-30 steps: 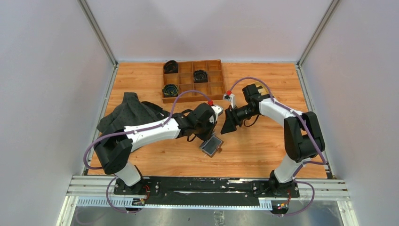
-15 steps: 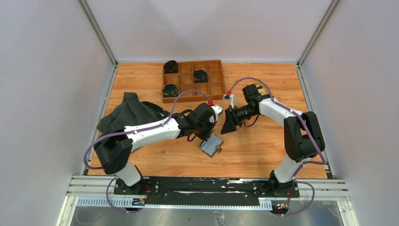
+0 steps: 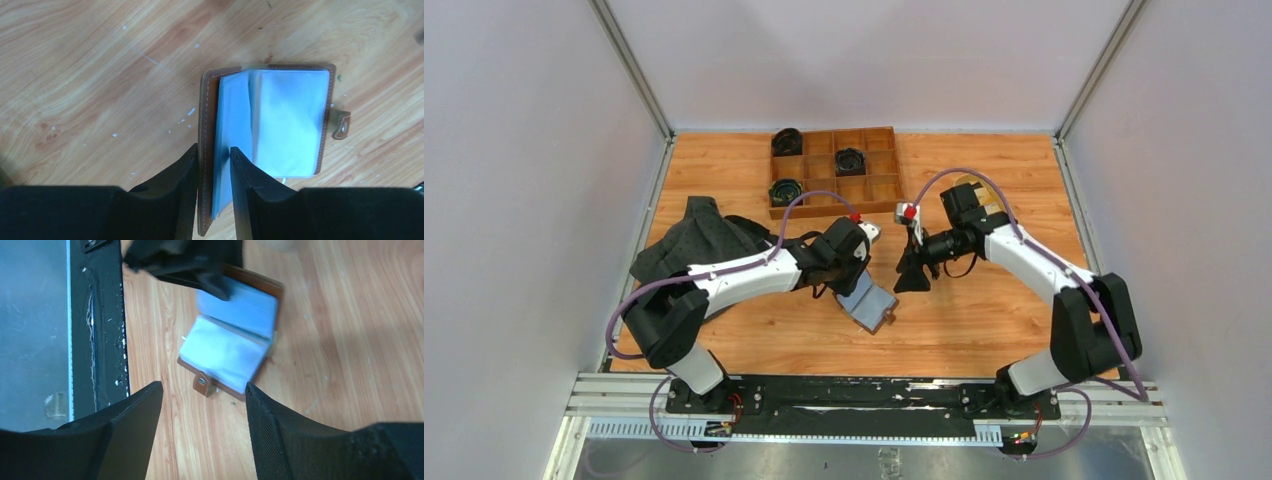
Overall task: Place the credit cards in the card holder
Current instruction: Open the card holder at the center of the board.
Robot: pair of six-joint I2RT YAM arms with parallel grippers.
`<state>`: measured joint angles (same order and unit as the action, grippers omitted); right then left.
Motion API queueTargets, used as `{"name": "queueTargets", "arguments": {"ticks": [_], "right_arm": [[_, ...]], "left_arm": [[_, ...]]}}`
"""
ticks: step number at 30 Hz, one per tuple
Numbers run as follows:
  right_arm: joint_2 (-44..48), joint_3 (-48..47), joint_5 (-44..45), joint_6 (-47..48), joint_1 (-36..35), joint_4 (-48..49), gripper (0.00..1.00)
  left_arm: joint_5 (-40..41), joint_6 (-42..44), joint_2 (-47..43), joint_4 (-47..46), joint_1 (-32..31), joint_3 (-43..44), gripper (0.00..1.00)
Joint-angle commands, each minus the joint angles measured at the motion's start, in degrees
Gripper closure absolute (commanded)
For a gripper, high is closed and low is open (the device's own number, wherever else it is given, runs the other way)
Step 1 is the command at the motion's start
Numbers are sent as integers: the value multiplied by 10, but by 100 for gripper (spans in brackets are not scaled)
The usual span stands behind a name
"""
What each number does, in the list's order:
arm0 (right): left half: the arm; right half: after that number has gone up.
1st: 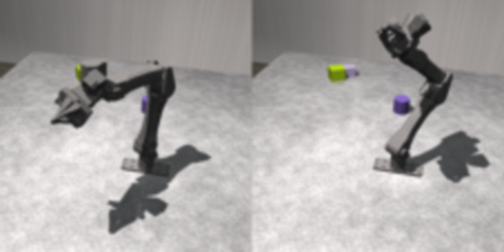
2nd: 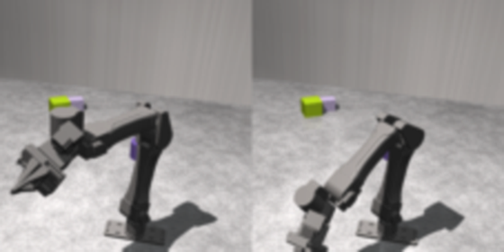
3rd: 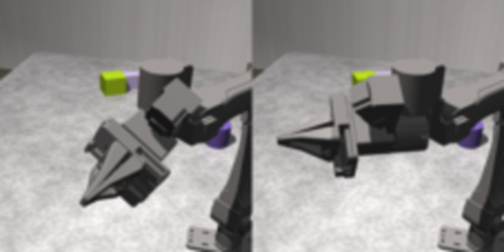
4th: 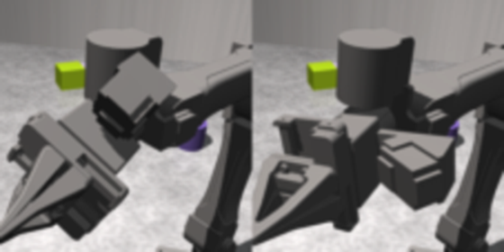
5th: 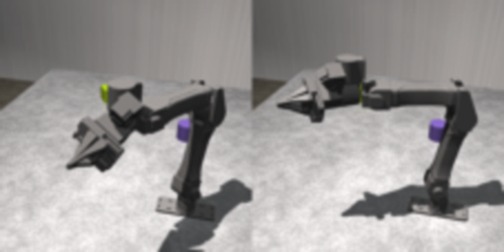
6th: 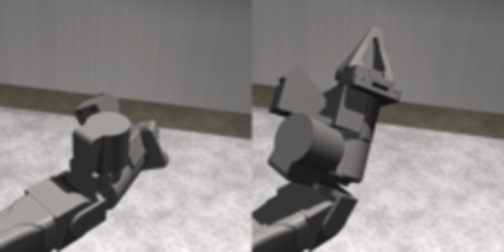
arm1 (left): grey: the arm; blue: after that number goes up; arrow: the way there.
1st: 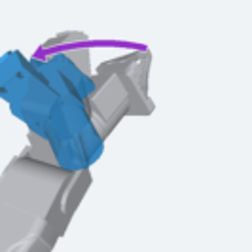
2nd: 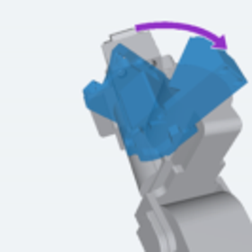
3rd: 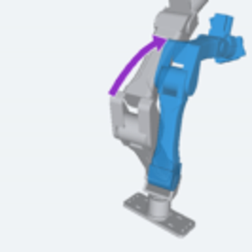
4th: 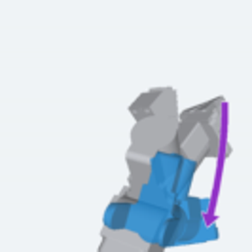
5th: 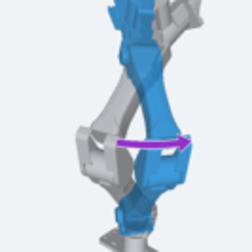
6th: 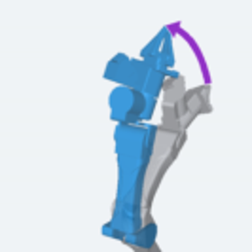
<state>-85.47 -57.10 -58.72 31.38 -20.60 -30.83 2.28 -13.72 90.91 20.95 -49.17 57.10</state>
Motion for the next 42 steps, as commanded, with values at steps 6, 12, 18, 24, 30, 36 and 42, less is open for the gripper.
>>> {"name": "queueTargets", "arguments": {"ticks": [6, 12, 18, 24, 30, 36, 42], "right_arm": [[151, 110, -4, 374, -104, 61, 24], [101, 99, 48, 419, -141, 84, 26], [53, 103, 108, 319, -172, 160, 37], [41, 113, 144, 284, -177, 194, 40], [27, 131, 194, 325, -211, 196, 36], [10, 133, 231, 340, -232, 198, 34], [-5, 128, 258, 337, -243, 200, 34]], "left_arm": [[50, -7, -6, -27, 18, -35, 62], [40, -22, -38, -82, 27, -80, 60], [-1, -39, -80, -128, 29, -118, 61], [-19, -46, -84, -148, 31, -130, 63], [-38, -50, -75, -156, 33, -136, 64], [-42, -49, -76, -162, 37, -147, 65], [-51, -47, -74, -166, 41, -153, 67]]}}
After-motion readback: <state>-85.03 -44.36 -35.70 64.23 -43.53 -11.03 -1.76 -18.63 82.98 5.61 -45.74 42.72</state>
